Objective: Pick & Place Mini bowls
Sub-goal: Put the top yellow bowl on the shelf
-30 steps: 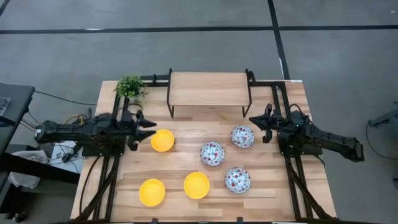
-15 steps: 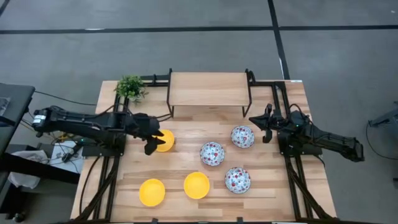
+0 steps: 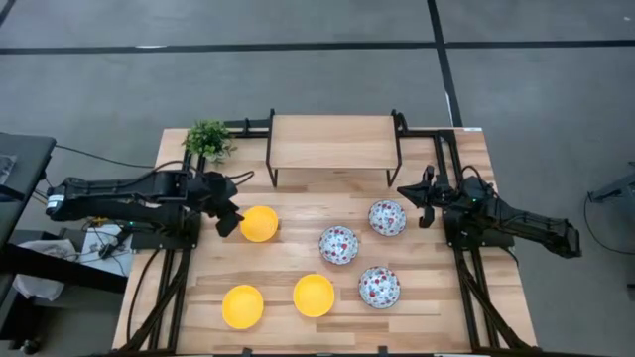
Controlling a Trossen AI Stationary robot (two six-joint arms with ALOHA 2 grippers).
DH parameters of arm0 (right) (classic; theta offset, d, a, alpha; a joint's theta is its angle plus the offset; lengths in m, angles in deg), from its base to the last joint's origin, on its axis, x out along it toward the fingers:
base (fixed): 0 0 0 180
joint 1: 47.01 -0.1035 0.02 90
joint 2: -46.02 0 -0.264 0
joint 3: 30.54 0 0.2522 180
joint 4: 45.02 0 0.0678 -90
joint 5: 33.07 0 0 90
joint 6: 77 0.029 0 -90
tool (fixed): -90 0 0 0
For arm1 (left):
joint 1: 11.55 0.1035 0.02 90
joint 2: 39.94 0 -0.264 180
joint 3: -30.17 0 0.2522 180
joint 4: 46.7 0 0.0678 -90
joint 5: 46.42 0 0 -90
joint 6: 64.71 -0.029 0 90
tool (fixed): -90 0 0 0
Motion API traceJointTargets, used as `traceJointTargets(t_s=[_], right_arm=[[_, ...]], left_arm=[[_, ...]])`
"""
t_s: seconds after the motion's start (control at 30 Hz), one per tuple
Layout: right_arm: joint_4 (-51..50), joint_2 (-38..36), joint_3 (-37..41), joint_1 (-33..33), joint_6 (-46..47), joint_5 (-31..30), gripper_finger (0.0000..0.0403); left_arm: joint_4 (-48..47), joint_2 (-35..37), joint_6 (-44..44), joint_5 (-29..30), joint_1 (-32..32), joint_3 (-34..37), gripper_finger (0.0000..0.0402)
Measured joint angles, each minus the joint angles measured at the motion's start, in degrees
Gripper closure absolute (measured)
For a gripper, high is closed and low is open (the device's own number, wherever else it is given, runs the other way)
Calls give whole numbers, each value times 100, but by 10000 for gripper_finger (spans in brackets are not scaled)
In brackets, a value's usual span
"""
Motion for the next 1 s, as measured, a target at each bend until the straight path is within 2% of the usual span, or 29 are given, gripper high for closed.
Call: traceJointTargets(t_s=[0.3,0.37,0.57,0.77,1.0], right_arm=[[0,0,0,-1,2,0,403],[0,-2,0,-2,2,0,403],[0,-1,0,0,0,-3,403],[0,-1,0,-1,2,-2,403],[-1,0,0,-1,2,-2,403]], left_arm=[[297,-37,-42,125,-7,15,215],[281,-120,233,215,-5,15,215],[263,-739,1099,28,-5,17,215],[258,-1424,1138,26,-2,19,215],[189,-1797,1265,246,-2,19,215]])
